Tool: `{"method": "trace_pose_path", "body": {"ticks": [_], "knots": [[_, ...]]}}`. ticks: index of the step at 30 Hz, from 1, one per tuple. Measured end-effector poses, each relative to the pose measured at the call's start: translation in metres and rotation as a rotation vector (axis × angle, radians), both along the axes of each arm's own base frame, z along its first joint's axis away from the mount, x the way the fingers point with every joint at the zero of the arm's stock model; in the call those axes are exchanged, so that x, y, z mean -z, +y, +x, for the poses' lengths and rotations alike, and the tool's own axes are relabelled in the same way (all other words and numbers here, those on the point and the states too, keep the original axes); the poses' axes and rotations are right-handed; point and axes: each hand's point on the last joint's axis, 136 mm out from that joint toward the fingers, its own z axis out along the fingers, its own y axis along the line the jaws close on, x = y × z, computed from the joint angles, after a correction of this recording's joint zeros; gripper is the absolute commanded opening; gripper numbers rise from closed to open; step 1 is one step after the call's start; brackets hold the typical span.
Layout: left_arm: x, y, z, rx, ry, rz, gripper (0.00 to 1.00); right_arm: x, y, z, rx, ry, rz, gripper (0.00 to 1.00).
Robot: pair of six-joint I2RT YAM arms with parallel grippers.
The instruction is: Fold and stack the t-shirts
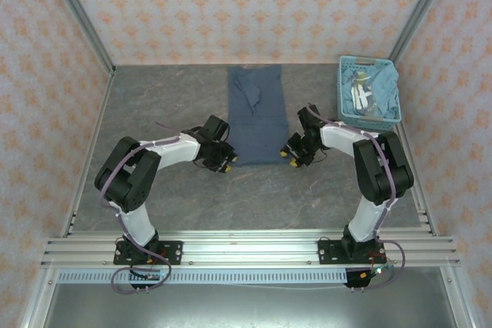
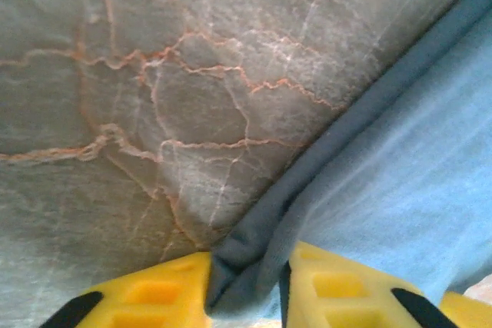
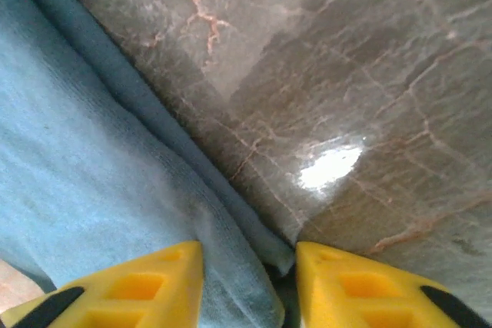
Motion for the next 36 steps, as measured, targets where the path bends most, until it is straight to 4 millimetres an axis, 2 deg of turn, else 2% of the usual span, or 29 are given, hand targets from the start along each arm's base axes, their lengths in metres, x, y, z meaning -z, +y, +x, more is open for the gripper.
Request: {"method": "trace_pose_path", "body": {"ticks": [2,5,9,12,16,20,22,24,29,32,36], "knots": [[-0.001,-0.005,0.008,0.003,-0.012,-0.011,0.0,0.001,0.001,0.003,0.015,-0.001,0.007,0.12],[-0.003,-0.016,0.028,0.007,-0.067,-0.033,0.0,0.002,0.003,0.007,0.029,0.003,0.014,0.0],[-0.007,-0.017,0.034,0.008,-0.093,-0.03,0.0,-0.009,0.002,0.018,0.031,-0.026,-0.007,0.0],[-0.018,-0.016,0.037,0.014,-0.125,-0.022,0.0,-0.027,0.002,0.032,0.017,-0.069,-0.031,0.0],[-0.057,-0.013,0.036,0.027,-0.198,-0.043,0.0,-0.062,0.002,0.043,-0.013,-0.144,-0.039,0.0],[-0.09,-0.011,0.03,0.063,-0.263,-0.06,0.0,-0.083,0.0,0.033,-0.048,-0.177,-0.034,0.0],[-0.095,-0.01,0.022,0.09,-0.279,-0.064,0.0,-0.085,0.0,0.021,-0.072,-0.174,-0.034,0.0],[-0.092,-0.008,0.006,0.13,-0.271,-0.055,0.0,-0.081,0.001,0.002,-0.107,-0.155,-0.039,0.0],[-0.078,-0.014,-0.06,0.302,-0.216,-0.019,0.0,-0.075,0.006,-0.068,-0.227,-0.105,-0.042,0.0],[-0.08,-0.016,-0.1,0.399,-0.214,-0.023,0.0,-0.079,0.005,-0.107,-0.282,-0.091,-0.023,0.0],[-0.089,-0.021,-0.14,0.509,-0.242,-0.058,0.0,-0.083,0.004,-0.152,-0.344,-0.068,0.008,0.0]]}}
